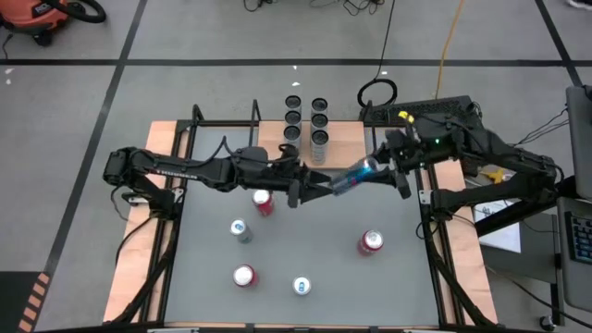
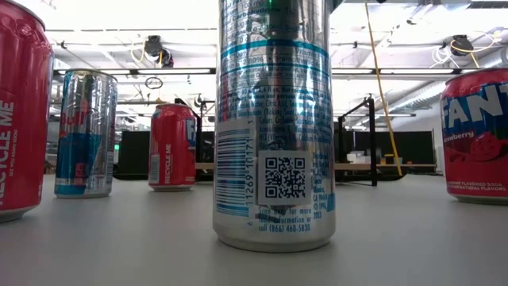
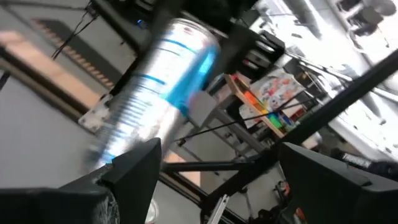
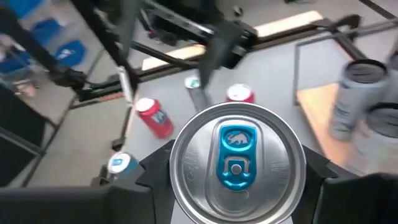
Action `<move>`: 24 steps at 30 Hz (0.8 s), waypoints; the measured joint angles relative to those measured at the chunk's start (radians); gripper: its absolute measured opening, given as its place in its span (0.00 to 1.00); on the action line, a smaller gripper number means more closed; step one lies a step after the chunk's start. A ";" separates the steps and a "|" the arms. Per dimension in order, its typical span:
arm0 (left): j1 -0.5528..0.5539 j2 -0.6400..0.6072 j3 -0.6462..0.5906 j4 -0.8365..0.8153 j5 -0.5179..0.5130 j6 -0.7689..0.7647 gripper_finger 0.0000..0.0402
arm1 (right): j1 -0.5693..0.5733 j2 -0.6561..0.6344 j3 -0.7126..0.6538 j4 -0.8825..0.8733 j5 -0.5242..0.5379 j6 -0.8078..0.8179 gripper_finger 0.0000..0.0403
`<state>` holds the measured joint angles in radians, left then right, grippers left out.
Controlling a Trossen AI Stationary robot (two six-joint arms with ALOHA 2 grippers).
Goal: Place canned beverage on shelf
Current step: Put the top right blue soda can on the shelf
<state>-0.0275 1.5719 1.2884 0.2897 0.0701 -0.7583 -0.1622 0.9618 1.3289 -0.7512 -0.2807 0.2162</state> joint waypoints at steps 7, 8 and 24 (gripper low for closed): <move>0.013 -0.029 0.072 -0.067 -0.004 0.150 0.82 | -0.041 0.113 0.221 -0.236 0.018 0.028 0.47; 0.015 -0.035 0.078 -0.082 -0.006 0.169 0.82 | -0.044 0.128 0.248 -0.252 0.018 0.032 0.47; 0.014 -0.166 0.131 -0.472 -0.018 0.274 0.82 | -0.158 0.384 0.565 -0.587 0.078 -0.180 0.47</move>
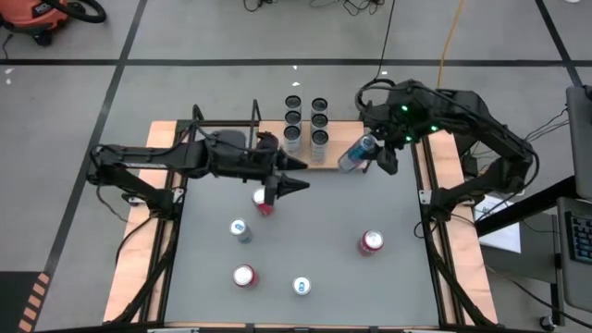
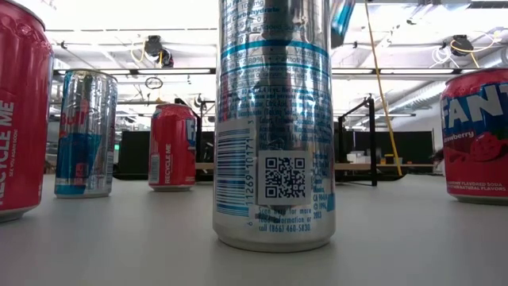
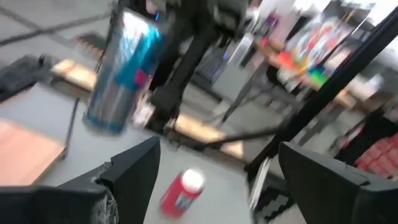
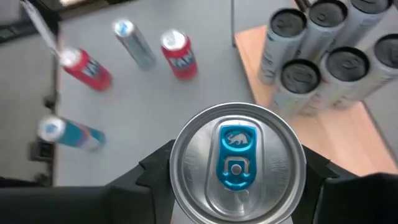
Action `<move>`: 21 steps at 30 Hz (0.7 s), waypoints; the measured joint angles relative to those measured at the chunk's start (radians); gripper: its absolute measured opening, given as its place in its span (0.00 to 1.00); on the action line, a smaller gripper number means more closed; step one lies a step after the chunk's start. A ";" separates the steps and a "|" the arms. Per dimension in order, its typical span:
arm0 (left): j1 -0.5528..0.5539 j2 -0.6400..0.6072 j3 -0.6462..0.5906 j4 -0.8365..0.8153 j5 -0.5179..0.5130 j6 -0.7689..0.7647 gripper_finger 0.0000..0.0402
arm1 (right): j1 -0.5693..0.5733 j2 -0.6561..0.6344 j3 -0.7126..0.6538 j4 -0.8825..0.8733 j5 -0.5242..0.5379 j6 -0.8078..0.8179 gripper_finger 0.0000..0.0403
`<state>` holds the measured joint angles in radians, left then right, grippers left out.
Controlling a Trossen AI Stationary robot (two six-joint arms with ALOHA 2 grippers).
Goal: Place canned beverage on shelf
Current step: Put the top right blue soda can on the shelf
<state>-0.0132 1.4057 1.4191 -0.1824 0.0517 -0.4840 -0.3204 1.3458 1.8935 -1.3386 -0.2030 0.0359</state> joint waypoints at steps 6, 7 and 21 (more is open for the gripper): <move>0.017 -0.002 -0.002 -0.073 0.001 -0.028 0.82 | -0.087 0.060 0.000 -0.045 -0.004 -0.194 0.47; 0.022 -0.003 -0.002 -0.073 0.001 -0.031 0.82 | -0.102 0.070 0.000 -0.050 -0.006 -0.225 0.47; 0.080 0.003 -0.002 -0.100 -0.024 -0.034 0.82 | -0.317 0.208 0.000 -0.060 -0.009 -0.519 0.47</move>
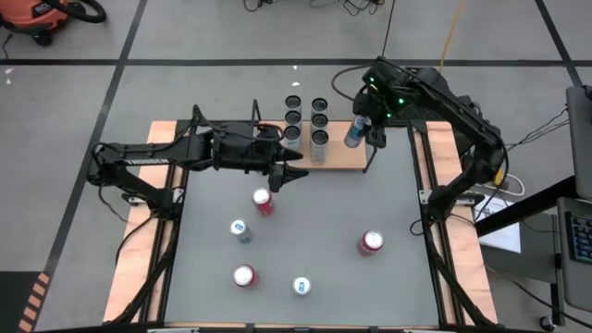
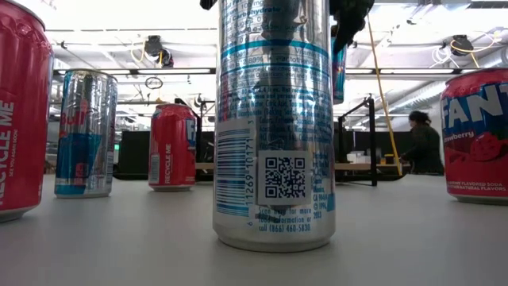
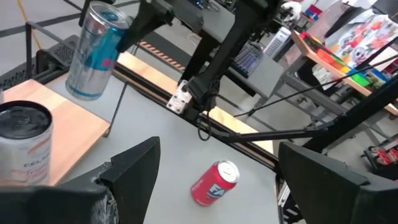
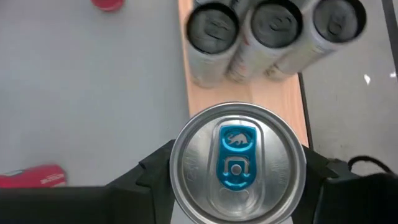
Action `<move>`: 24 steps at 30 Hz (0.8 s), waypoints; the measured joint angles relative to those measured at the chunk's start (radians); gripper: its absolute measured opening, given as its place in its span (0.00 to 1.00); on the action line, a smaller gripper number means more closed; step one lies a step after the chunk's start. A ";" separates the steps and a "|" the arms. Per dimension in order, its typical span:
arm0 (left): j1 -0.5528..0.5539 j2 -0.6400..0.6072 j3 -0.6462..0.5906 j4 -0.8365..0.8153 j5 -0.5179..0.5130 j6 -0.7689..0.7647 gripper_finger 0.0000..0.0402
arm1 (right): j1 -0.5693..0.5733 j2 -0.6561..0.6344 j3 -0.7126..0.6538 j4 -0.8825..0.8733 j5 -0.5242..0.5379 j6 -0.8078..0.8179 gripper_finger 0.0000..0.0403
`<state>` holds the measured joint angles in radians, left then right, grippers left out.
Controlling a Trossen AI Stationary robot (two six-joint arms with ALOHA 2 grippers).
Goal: Place canned beverage on shelf
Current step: Put the top right blue soda can on the shelf
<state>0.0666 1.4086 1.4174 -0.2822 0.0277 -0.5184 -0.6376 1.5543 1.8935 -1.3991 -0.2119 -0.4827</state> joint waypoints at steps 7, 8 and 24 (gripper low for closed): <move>0.006 0.000 0.000 -0.021 -0.003 -0.001 0.82 | -0.044 0.013 0.000 0.005 -0.004 -0.040 0.47; 0.005 0.000 0.000 -0.021 -0.003 -0.001 0.82 | -0.049 0.015 0.000 0.013 -0.005 -0.053 0.47; 0.000 0.000 -0.001 -0.081 -0.006 -0.053 0.82 | -0.148 0.199 0.000 0.118 -0.001 -0.121 0.47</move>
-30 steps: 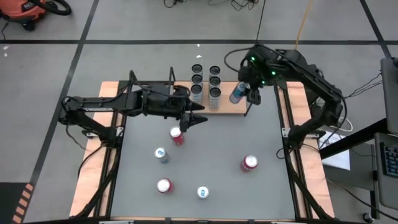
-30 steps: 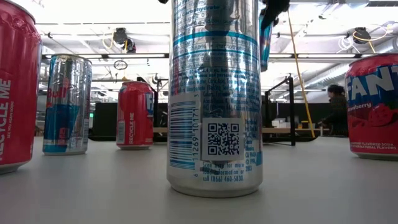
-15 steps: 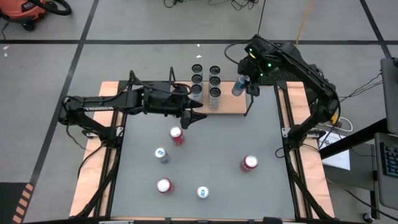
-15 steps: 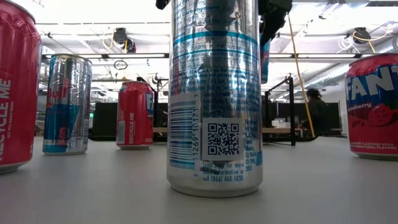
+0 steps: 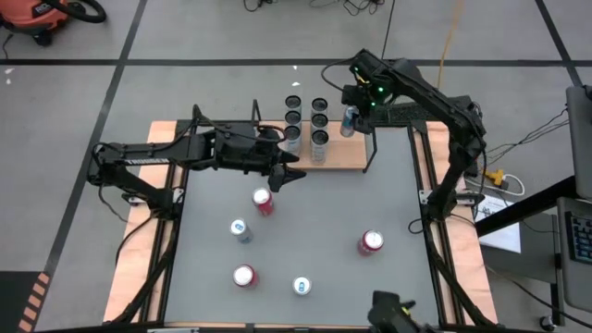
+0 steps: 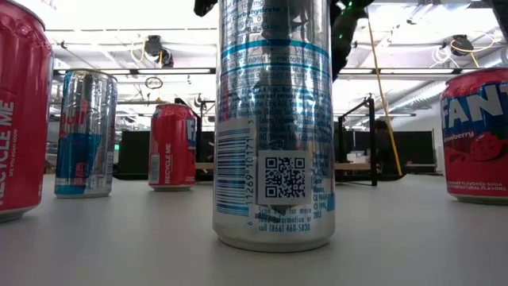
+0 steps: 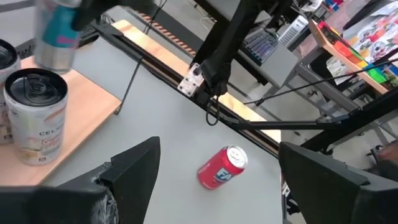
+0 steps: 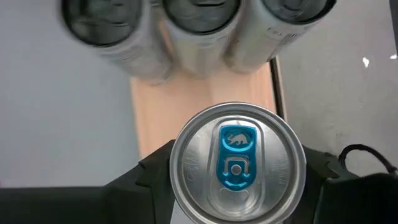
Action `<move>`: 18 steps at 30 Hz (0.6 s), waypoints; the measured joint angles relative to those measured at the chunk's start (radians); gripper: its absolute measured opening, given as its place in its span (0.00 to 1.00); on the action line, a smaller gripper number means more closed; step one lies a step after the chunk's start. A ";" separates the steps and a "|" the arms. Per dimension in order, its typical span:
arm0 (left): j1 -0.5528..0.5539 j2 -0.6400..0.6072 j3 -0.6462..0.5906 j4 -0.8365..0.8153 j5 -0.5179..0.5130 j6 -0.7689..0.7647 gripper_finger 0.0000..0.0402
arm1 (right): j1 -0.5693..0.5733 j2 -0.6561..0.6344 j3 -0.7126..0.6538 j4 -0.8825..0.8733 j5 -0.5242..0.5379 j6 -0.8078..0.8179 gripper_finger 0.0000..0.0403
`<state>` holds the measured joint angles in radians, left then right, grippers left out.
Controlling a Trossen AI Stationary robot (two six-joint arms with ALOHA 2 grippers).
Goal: Place canned beverage on shelf
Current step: Put the top right blue soda can on the shelf
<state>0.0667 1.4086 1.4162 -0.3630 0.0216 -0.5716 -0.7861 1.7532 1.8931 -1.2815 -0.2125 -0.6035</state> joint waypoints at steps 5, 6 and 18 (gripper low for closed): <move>-0.002 0.000 0.000 0.000 0.000 0.000 0.82 | -0.029 0.063 0.000 0.060 0.000 -0.029 0.47; -0.002 0.000 0.000 0.000 0.000 0.000 0.82 | -0.034 0.074 0.000 0.064 -0.001 -0.030 0.47; 0.019 0.000 0.000 0.001 -0.023 0.008 0.82 | -0.099 0.144 -0.001 0.100 -0.082 -0.061 0.47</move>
<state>0.0858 1.4086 1.4162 -0.3618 -0.0013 -0.5637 -0.8848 1.8976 1.8923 -1.1813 -0.2940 -0.6642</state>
